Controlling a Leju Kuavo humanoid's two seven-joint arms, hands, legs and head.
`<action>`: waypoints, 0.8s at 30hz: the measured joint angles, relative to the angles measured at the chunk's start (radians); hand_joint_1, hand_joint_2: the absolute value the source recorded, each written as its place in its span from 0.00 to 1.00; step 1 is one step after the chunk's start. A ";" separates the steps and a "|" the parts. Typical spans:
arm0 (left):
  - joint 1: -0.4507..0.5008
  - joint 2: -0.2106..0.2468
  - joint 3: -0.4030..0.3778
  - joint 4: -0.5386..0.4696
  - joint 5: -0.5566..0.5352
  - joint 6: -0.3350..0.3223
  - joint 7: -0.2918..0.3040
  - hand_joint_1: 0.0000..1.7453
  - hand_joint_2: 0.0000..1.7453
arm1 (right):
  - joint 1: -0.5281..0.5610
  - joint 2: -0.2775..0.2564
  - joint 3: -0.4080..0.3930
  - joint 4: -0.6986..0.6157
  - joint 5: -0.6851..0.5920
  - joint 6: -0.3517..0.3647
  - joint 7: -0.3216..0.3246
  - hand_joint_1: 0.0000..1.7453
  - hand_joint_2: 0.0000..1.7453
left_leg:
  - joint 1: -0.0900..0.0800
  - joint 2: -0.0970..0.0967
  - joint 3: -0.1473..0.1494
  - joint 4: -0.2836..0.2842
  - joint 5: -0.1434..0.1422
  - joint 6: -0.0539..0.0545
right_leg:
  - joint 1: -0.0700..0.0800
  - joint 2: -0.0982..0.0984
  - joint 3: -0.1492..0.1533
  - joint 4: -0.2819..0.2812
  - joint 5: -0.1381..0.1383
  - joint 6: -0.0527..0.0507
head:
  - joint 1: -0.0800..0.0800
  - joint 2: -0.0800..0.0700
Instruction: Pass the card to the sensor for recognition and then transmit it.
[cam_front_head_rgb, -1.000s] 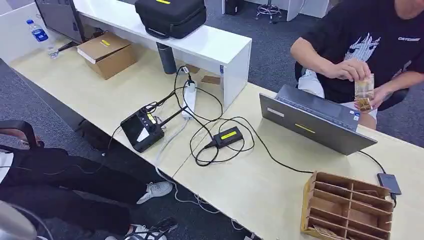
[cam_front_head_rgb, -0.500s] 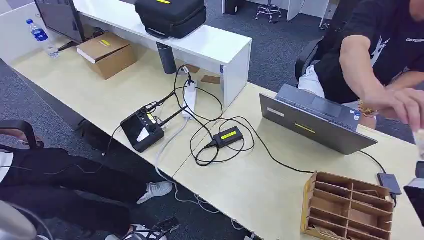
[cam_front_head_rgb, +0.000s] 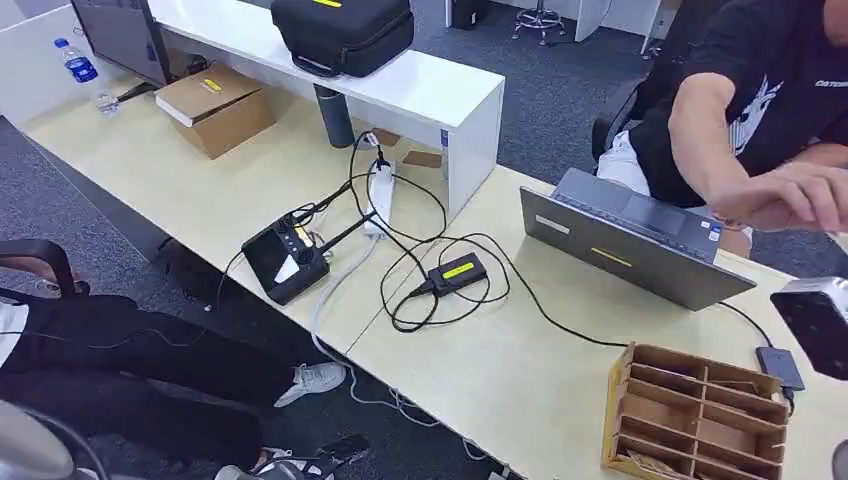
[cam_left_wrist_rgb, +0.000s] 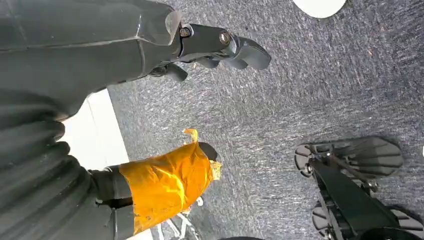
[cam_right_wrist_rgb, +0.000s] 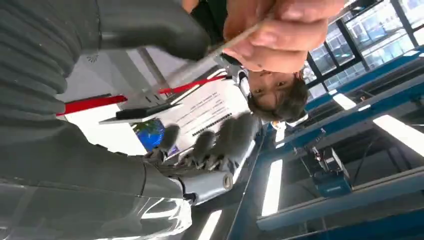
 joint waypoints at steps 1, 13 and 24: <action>0.000 0.000 0.000 0.000 0.000 0.000 0.000 0.00 1.00 | 0.001 0.001 0.002 0.000 -0.011 0.000 -0.009 0.88 1.00 | 0.000 0.000 0.000 0.000 0.000 0.000 | 0.000 0.000 0.000 0.000 0.000 0.000 | 0.000 0.000; 0.007 0.001 0.000 0.000 0.020 0.004 -0.008 0.00 1.00 | 0.091 0.002 0.031 -0.157 -0.108 0.008 -0.079 0.85 1.00 | 0.000 0.000 -0.001 0.000 0.000 0.000 | 0.000 0.000 -0.001 -0.001 0.000 0.000 | 0.000 0.000; 0.024 0.001 0.004 0.000 0.049 0.013 -0.024 0.00 1.00 | 0.231 -0.031 0.024 -0.288 -0.234 0.008 -0.107 0.89 1.00 | 0.000 0.000 0.000 0.000 0.000 0.000 | 0.000 0.000 -0.001 -0.001 0.000 0.000 | 0.000 0.000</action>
